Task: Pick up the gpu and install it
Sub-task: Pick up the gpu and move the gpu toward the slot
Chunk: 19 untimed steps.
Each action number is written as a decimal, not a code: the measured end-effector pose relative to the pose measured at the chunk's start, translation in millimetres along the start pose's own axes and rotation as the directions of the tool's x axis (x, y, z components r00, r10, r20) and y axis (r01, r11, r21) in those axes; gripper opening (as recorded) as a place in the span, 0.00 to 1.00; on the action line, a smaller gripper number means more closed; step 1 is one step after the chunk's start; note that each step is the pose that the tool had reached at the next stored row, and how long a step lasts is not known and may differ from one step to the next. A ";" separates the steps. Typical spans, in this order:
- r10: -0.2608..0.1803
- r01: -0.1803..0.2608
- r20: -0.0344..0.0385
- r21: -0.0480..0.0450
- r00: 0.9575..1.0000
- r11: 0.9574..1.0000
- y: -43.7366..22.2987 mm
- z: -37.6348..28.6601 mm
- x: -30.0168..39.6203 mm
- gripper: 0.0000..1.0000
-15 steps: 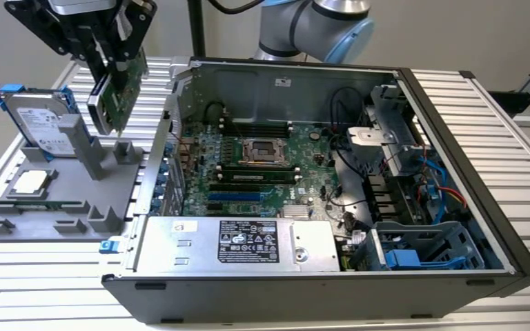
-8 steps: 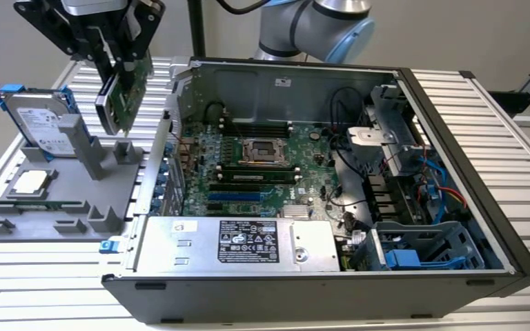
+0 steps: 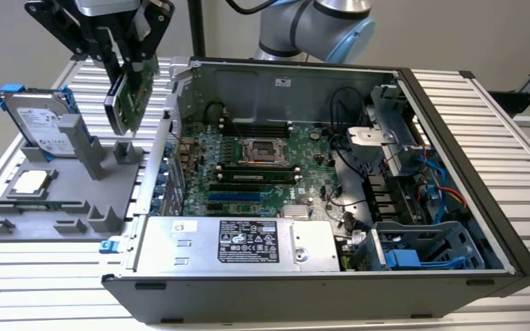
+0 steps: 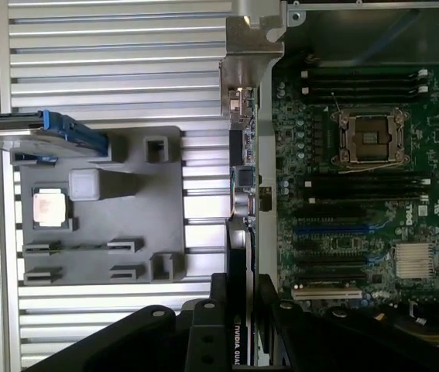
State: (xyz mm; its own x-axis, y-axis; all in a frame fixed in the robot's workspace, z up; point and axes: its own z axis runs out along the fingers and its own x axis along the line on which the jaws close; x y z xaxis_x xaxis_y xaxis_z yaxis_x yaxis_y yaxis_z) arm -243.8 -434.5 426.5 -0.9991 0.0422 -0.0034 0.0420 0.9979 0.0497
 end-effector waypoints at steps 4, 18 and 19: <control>-0.001 0.001 0.000 0.000 1.000 1.000 0.2 0.1 -3.5 0.00; -0.006 0.006 0.000 0.000 1.000 1.000 0.7 0.1 -16.3 0.00; -0.006 0.006 0.000 0.000 1.000 1.000 0.7 0.1 -17.1 0.00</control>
State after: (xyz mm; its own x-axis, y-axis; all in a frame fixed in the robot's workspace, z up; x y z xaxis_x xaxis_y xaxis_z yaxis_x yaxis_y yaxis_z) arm -226.7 -434.5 426.5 -0.9994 0.0359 -0.0034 0.0357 0.9981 0.0497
